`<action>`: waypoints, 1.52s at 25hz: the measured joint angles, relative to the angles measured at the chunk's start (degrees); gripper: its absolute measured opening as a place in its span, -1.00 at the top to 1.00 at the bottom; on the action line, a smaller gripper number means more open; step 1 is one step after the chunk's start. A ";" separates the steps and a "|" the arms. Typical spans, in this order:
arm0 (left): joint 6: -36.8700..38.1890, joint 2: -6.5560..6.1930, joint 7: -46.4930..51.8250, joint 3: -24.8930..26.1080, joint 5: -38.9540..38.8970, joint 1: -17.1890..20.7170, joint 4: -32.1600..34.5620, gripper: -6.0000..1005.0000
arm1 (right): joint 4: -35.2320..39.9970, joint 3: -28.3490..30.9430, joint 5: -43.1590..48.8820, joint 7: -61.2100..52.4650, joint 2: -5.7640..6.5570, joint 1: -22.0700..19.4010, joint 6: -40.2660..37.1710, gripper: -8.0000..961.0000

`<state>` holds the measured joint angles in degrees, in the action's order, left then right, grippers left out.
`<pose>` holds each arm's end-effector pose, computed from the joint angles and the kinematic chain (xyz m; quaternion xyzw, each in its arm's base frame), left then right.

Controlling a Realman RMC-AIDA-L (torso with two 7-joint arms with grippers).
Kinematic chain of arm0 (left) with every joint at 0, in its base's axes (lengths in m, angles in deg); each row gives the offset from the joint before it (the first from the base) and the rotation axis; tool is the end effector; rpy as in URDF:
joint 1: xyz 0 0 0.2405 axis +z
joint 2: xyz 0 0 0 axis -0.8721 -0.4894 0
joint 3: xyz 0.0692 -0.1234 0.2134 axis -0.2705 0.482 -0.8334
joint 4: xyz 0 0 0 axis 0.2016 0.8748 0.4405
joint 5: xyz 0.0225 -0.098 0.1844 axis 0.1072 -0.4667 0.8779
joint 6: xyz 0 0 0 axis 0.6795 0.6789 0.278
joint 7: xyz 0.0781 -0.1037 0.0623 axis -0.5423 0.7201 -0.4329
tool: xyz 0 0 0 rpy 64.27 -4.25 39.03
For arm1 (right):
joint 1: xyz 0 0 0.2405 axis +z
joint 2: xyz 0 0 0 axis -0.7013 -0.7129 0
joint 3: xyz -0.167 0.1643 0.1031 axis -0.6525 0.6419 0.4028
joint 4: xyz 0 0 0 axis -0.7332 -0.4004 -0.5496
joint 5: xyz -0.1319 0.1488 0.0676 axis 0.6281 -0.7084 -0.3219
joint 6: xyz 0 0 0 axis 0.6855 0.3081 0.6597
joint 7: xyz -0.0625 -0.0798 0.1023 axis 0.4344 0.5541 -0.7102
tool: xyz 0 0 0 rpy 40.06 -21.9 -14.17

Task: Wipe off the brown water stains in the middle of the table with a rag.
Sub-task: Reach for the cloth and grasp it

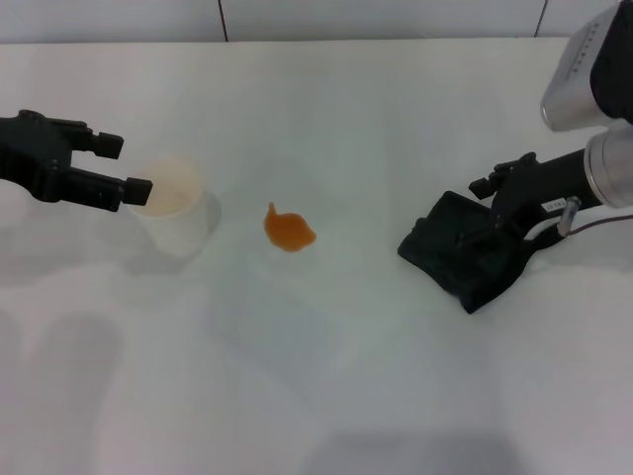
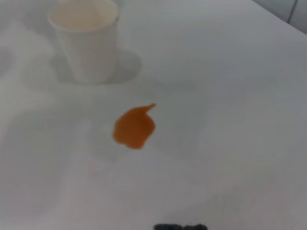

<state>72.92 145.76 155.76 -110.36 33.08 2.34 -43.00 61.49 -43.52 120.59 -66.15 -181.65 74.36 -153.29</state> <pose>-0.2434 0.3641 0.1053 -0.9592 -0.2472 -0.0843 0.1085 0.2038 0.3737 -0.0074 -0.9650 0.1751 -0.0518 0.1883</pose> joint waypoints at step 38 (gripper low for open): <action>0.04 0.91 0.50 0.00 0.00 -0.21 -0.41 -0.78 | -2.84 -2.89 0.08 -0.53 -0.09 -0.75 0.82 -0.01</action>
<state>72.96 146.66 156.26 -110.37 33.08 2.13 -43.41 58.64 -46.41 120.67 -66.69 -181.74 73.61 -152.47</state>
